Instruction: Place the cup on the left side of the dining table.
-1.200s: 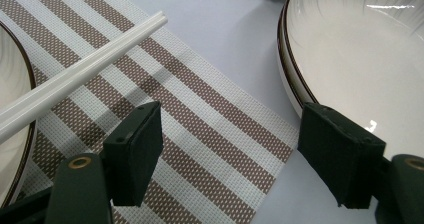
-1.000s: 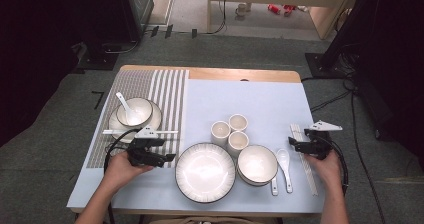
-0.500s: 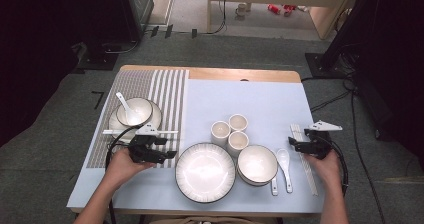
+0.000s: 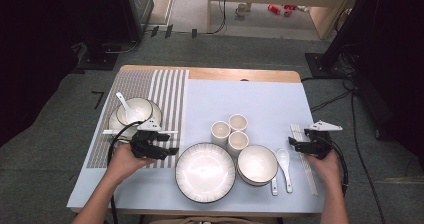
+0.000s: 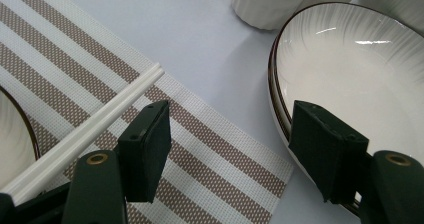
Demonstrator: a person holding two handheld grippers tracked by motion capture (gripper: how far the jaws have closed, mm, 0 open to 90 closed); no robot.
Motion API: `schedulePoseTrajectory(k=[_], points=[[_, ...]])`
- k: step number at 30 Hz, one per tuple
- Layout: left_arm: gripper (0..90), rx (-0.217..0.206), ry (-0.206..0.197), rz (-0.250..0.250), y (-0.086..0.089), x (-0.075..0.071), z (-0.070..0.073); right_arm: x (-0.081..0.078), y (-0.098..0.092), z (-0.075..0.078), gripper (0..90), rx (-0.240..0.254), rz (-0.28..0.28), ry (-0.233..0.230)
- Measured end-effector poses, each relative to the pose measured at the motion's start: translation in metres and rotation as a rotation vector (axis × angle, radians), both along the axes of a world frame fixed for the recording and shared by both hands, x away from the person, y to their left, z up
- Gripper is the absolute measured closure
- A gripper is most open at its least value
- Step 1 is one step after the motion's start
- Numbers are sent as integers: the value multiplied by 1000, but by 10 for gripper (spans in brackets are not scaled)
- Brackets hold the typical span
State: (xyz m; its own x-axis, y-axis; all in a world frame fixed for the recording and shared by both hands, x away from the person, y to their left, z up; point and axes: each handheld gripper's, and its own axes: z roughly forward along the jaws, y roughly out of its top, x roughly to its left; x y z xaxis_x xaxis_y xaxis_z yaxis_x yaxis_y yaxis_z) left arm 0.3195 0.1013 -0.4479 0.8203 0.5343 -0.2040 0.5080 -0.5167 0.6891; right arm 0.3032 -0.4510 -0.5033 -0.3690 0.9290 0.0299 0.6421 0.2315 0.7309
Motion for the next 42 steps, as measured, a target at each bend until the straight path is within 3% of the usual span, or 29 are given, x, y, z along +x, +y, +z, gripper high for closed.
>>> schedulePoseTrajectory(k=[5,25,42], points=[[352,-8,2,-25,-6,2,3,0,0,0,212,1,-1,1],[331,-22,3,-45,-25,22,15,0,0,0,212,0,0,0],[338,9,14,-95,-40,32,22,0,0,0,212,0,0,0]])
